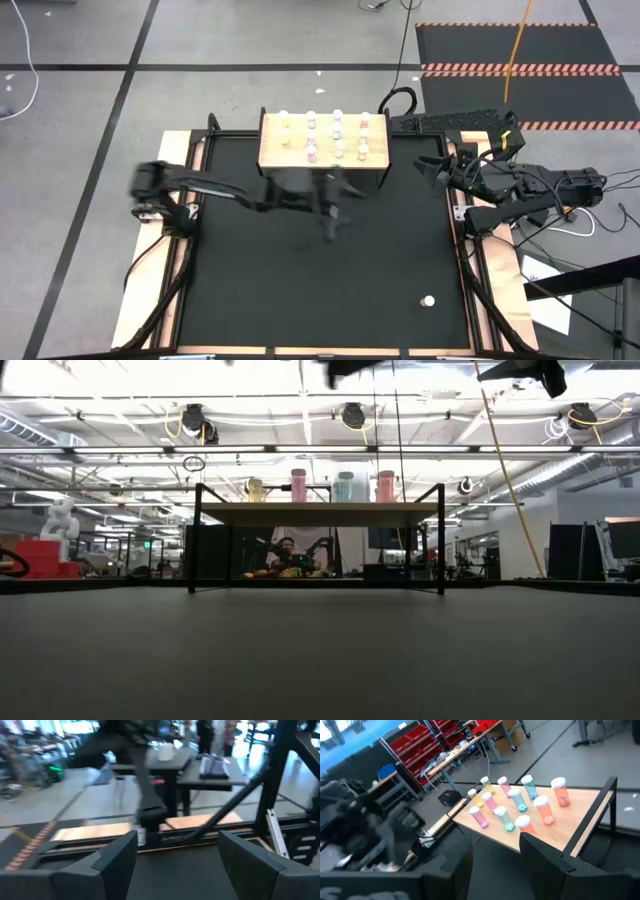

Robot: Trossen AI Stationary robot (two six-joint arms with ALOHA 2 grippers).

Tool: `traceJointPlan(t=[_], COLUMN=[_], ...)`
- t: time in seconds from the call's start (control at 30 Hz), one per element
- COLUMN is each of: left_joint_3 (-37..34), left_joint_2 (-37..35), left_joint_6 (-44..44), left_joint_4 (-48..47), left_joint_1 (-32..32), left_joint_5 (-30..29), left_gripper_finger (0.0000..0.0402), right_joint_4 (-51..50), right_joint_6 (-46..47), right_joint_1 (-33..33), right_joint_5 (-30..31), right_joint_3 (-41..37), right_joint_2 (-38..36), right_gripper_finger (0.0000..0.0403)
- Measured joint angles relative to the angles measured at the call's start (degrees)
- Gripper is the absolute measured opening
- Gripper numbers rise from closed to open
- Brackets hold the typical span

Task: Pick and place medicine bottles onto shelf by color
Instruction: Put the yellow pill bottle on the shelf aligned with the other yellow pill bottles

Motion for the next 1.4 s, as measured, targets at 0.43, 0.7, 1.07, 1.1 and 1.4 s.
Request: traceJointPlan(t=[0.43, 0.7, 1.07, 1.1, 1.4], left_joint_3=[33.3, 47.1, 62.1, 62.1, 62.0], left_joint_2=[32.9, 49.4, 65.9, 66.4, 67.8], left_joint_6=[-0.1, 1.3, 1.7, 1.3, 1.7], left_joint_4=[4.6, 6.3, 8.9, 8.8, 10.1], left_joint_1=[-7.4, -11.6, -15.1, -15.0, -14.3], left_joint_5=[11.2, 8.3, 3.6, 3.0, -0.2], left_gripper_finger=[0.0271, 0.0271, 0.0271, 0.0271, 0.0271], right_joint_4=[-4.6, -6.4, -6.2, -6.1, -6.1], right_joint_6=[-3.7, -6.1, -3.6, -3.5, -2.1], right_joint_1=[0.0, 0.0, 0.1, 0.1, 0.1], right_joint_5=[-8.9, -8.9, -10.1, -10.4, -11.8], right_joint_3=[0.0, 0.0, 0.0, 0.0, 0.0], right_joint_2=[-0.7, -0.7, -0.7, -0.7, -0.7], right_gripper_finger=[0.0153, 0.0153, 0.0153, 0.0153, 0.0153])
